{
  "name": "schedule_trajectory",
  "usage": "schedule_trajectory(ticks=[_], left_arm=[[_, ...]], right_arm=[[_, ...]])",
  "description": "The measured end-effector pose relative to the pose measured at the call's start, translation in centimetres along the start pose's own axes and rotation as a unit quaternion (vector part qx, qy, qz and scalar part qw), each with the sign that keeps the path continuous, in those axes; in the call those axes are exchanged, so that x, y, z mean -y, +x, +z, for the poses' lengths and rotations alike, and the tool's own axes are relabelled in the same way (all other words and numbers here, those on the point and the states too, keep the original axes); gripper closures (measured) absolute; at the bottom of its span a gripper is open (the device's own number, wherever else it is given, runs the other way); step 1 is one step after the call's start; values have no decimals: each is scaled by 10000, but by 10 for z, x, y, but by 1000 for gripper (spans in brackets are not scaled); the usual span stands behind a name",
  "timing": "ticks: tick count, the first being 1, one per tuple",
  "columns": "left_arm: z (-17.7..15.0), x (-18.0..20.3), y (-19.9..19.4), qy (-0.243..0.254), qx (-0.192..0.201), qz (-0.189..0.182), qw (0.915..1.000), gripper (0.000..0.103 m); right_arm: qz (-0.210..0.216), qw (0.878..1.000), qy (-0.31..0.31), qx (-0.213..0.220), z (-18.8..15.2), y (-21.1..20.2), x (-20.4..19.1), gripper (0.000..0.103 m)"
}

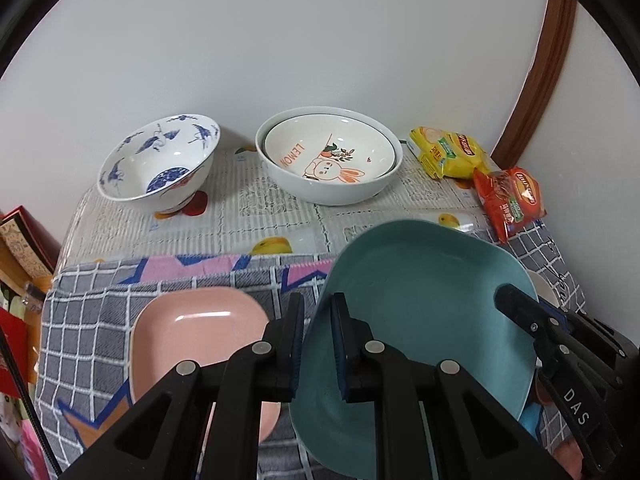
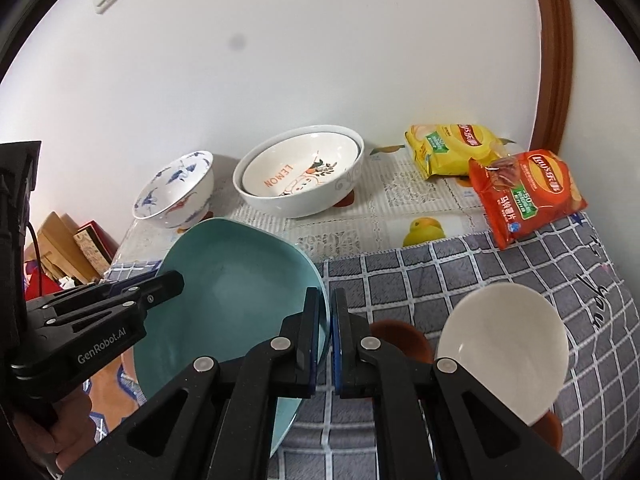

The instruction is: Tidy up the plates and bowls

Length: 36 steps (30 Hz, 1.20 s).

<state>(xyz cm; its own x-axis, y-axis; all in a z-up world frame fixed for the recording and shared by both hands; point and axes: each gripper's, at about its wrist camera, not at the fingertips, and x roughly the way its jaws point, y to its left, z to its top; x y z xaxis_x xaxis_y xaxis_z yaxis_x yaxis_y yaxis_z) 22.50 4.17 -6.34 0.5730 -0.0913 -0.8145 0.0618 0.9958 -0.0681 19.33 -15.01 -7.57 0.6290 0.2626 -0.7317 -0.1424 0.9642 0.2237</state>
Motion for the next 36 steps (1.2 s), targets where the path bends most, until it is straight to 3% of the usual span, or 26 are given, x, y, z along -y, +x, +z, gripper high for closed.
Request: schedule_trajectory(ticks=[15,36], left_arm=[[-28,-15,-52,-130,214,86,9997,90],[-42,-34,-75,-343,294,169,9988,90]], right_arm=[[151,9997,-55,167,-19,-45,-32,97],[268,9991,-190,251,-27,-63,-59,97]])
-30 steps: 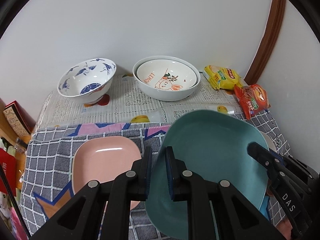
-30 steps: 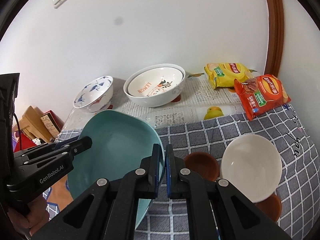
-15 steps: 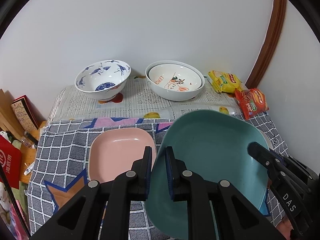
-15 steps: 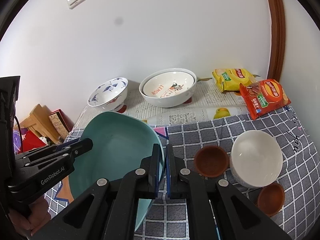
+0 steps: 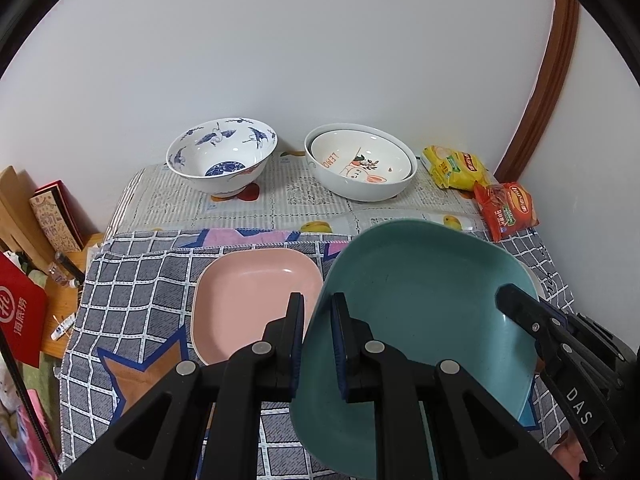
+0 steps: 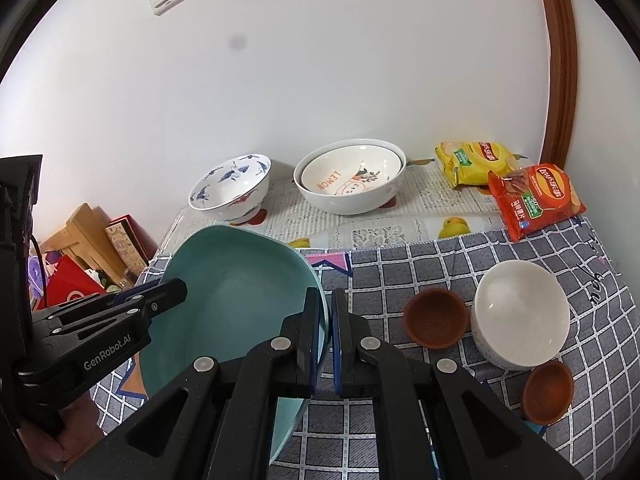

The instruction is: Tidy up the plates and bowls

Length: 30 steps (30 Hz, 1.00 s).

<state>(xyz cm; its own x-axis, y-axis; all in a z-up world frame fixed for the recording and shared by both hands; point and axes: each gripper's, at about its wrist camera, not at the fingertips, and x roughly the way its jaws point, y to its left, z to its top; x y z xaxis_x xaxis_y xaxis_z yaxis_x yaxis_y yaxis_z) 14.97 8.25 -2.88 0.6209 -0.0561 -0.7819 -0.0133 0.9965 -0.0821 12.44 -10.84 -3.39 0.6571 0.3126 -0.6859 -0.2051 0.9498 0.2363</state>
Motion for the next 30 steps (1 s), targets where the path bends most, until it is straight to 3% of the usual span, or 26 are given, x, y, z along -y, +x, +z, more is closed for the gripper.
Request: schedule_trajectory(ticks=[30], left_arm=[[-7,-34,1,-270,-6,28,9996,90]], right_arm=[[43,9997,-215,-71,-4,15,-31,97]])
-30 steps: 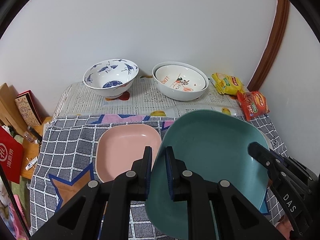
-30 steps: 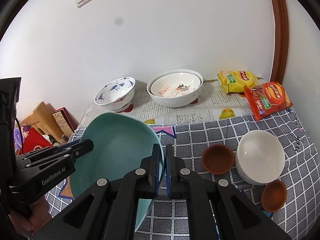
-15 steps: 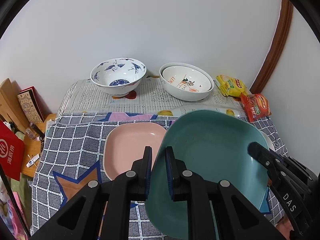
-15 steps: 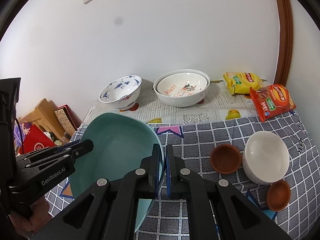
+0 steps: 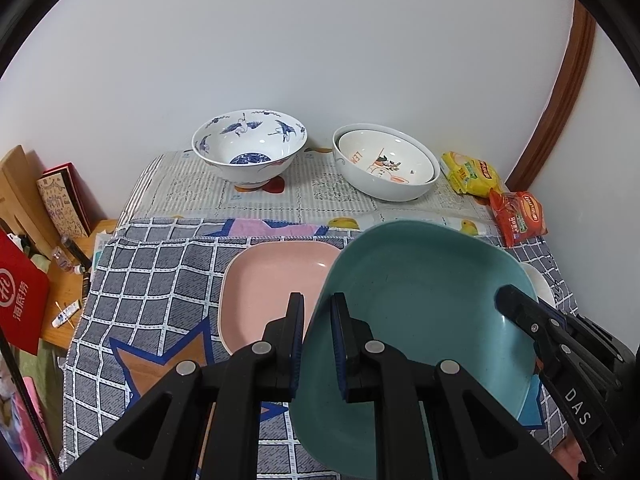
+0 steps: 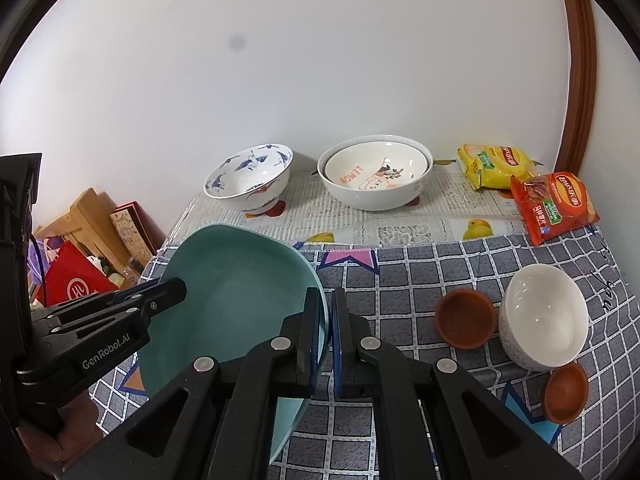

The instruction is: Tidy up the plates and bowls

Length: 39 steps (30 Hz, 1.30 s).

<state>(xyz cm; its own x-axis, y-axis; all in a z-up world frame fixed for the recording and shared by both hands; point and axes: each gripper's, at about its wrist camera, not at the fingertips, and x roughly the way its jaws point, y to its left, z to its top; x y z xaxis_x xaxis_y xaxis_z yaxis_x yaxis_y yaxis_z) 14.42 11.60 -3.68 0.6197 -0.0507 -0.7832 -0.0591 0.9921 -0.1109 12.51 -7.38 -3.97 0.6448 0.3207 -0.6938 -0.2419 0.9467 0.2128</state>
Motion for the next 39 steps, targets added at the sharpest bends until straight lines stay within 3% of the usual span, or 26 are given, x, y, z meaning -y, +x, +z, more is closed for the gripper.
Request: schedule_trajectory(ticks=[39], left_arm=[[-10,-45,35,-353,-284,30,9990,90]], right_arm=[[29,9989,-249,-389,-6,48,-30,97]])
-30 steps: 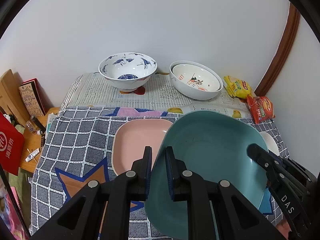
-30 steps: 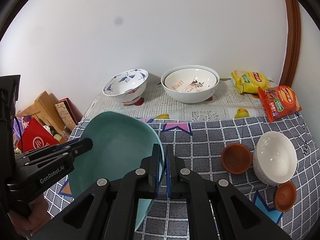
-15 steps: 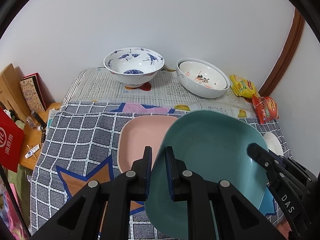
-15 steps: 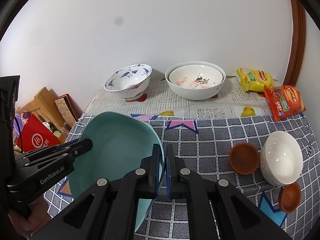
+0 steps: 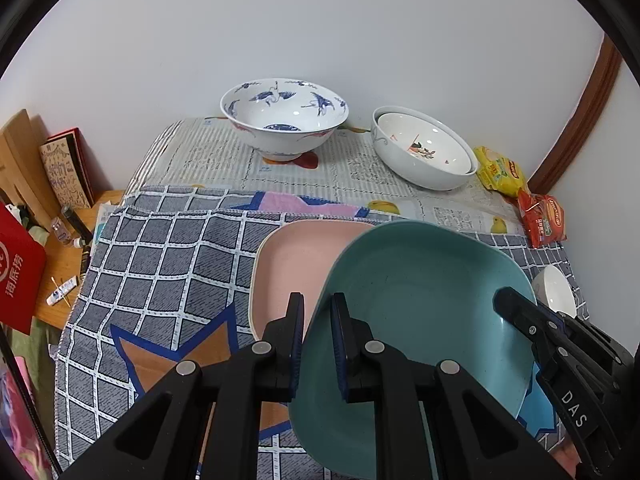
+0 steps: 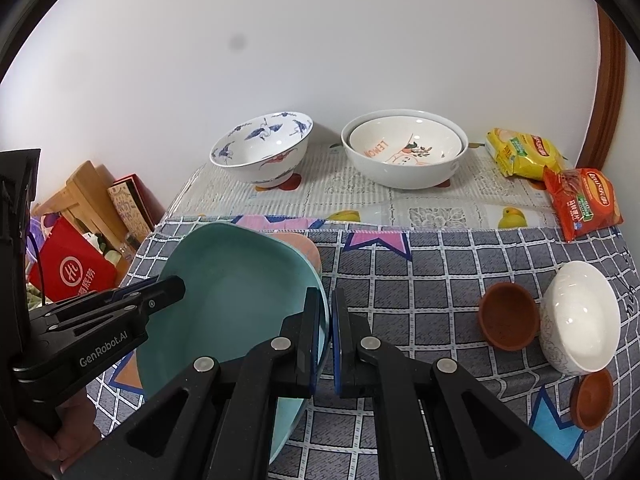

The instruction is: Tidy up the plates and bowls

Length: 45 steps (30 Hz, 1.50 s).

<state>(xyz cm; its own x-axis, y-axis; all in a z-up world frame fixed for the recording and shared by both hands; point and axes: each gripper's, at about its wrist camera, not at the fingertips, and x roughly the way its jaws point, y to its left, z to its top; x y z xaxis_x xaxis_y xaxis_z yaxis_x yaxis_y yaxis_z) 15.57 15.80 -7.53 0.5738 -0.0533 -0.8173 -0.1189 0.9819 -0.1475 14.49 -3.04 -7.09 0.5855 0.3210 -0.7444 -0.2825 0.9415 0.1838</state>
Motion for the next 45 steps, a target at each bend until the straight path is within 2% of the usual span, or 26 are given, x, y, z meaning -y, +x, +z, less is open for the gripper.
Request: schedule_trajectory(ticks=[29,37,45], left_arm=[[-7,-50,41,-351,-382,193,9985,90],[-5,-51,54,-339,-459,181,9982,90],[6,-44,62,-313,-440,225,9983,90]], right_arm=[[197,9975,-326,-602,-10,64,-31,97],[203,9962,-381,-758,-10,84,-28,96],[190,9964,-438,-705,4,93,-22,96]])
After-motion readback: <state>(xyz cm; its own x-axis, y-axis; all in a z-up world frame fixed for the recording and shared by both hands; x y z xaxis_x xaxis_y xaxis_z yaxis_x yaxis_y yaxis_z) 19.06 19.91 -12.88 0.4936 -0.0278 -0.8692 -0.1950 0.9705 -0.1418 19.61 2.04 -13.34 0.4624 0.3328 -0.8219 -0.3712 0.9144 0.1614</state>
